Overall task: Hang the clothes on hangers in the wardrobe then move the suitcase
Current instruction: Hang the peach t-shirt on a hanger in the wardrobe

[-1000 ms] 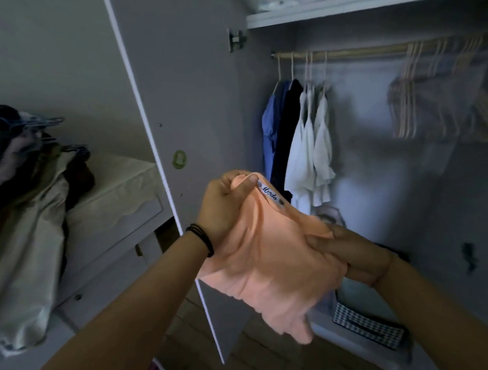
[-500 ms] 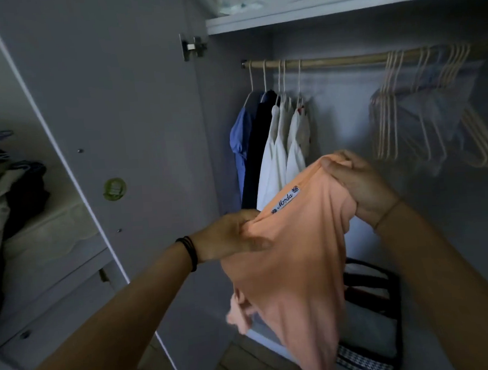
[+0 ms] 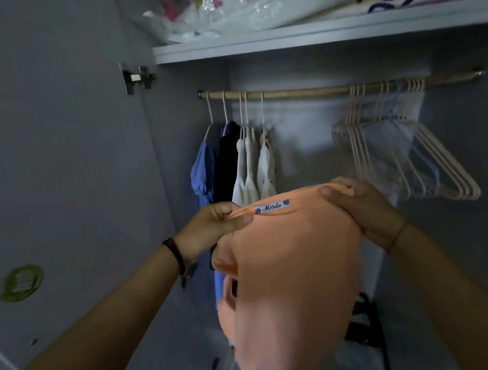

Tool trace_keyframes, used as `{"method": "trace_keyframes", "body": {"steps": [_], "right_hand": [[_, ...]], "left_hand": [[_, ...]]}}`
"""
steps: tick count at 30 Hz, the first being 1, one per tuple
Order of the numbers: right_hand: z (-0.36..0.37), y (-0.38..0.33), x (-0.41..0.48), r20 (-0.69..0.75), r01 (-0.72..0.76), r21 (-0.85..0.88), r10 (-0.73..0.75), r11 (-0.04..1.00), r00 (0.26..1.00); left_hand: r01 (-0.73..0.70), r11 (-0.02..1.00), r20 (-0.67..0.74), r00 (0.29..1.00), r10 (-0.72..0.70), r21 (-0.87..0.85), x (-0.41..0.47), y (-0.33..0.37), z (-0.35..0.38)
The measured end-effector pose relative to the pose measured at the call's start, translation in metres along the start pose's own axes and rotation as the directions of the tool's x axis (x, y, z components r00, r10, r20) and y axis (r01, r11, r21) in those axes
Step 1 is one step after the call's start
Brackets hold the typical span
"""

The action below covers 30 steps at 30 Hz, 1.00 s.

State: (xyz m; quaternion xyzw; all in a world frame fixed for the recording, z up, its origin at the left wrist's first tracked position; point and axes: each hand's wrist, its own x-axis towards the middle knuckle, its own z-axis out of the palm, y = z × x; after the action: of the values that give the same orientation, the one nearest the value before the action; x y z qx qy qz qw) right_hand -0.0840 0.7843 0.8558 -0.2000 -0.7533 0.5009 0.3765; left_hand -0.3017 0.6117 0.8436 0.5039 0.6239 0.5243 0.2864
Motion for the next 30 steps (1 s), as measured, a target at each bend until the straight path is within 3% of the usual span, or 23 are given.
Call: {"method": "trace_keyframes", "body": {"steps": [6,10,13,15,20,23,27,30], "right_hand": [[0.001,0.015,0.016,-0.03,-0.073,0.01,0.074,0.997,0.997],[0.003,0.02,0.019,-0.079,-0.105,0.119,0.115,0.987,0.99],[0.001,0.023,0.021,-0.13,-0.117,0.258,0.154,0.959,0.979],[-0.002,0.025,0.022,-0.153,-0.115,0.342,0.176,0.933,0.972],[-0.016,0.038,0.023,-0.15,-0.128,0.321,0.184,0.938,0.971],[-0.02,0.045,0.026,-0.188,-0.149,0.258,0.201,0.955,0.961],[-0.028,0.05,0.03,-0.14,-0.245,0.213,0.278,0.946,0.95],[-0.033,0.058,0.027,-0.052,-0.314,0.038,0.315,0.949,0.948]], "left_hand": [[0.041,0.992,0.038,0.998,-0.046,0.122,0.035,-0.015,-0.022],[0.052,0.968,0.099,0.992,-0.079,0.245,0.053,-0.027,-0.028],[0.029,0.899,0.199,0.972,-0.128,0.437,0.061,-0.034,-0.032],[0.04,0.858,0.168,0.975,-0.146,0.512,0.066,-0.044,-0.036],[0.15,0.952,-0.084,0.988,-0.132,0.266,0.072,-0.055,-0.043],[0.257,0.964,-0.103,0.959,-0.263,-0.062,0.075,-0.051,-0.042],[0.331,0.828,0.036,0.935,-0.354,-0.453,0.085,-0.041,-0.037],[0.301,0.69,0.06,0.935,-0.35,-0.659,0.093,-0.031,-0.03]]}}
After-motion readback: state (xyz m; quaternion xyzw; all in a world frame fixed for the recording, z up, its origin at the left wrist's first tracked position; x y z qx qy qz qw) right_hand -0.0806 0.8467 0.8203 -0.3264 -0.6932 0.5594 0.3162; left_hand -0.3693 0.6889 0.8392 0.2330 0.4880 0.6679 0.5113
